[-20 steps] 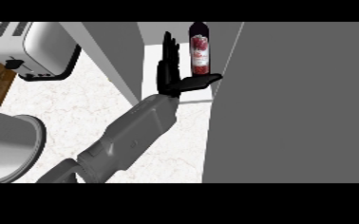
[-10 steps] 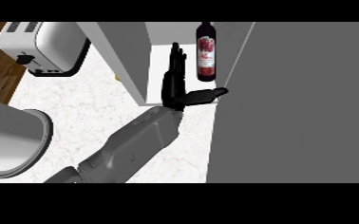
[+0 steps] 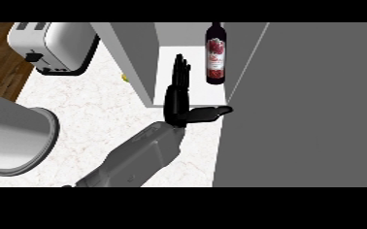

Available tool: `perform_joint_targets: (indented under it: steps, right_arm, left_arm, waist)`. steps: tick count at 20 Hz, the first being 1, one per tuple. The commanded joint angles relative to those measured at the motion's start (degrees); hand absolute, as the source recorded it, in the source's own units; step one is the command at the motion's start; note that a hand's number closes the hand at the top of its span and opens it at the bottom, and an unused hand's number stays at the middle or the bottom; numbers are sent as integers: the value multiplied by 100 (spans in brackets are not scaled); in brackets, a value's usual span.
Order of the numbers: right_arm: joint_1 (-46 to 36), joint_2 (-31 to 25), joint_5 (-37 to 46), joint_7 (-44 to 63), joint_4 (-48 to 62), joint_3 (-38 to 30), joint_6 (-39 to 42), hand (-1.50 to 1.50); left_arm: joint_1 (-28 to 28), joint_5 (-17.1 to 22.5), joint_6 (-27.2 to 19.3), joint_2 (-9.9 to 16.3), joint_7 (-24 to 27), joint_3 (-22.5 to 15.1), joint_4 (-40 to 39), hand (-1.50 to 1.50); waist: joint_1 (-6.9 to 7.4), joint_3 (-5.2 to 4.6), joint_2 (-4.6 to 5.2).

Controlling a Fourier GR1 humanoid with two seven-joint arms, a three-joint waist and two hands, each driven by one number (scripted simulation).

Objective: Pick up the wine, place it into the cabinet and close the cabinet

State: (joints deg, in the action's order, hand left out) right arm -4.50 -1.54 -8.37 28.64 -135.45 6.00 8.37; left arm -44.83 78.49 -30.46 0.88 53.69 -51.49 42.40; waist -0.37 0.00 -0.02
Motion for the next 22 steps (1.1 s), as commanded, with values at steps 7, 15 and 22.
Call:
perform_joint_targets:
  steps: [7,15,22]
  right_arm:
    - [-242,-23,66,11,160,-119,-88,-150]
    - [-101,-67,175,-143,158,-136,-17,-150]
    - [357,-774,-632,2,-477,-199,986,150]
  left_arm:
    - [935,-1108,55,908,-588,-48,1815,-150]
    - [1857,-1779,-310,1946,-1108,-85,3978,-150]
    - [2603,-2098,225,2684,-1074,-259,4847,-150]
  waist:
    - [68,1,-11]
    - [83,1,-13]
    - [43,2,-16]
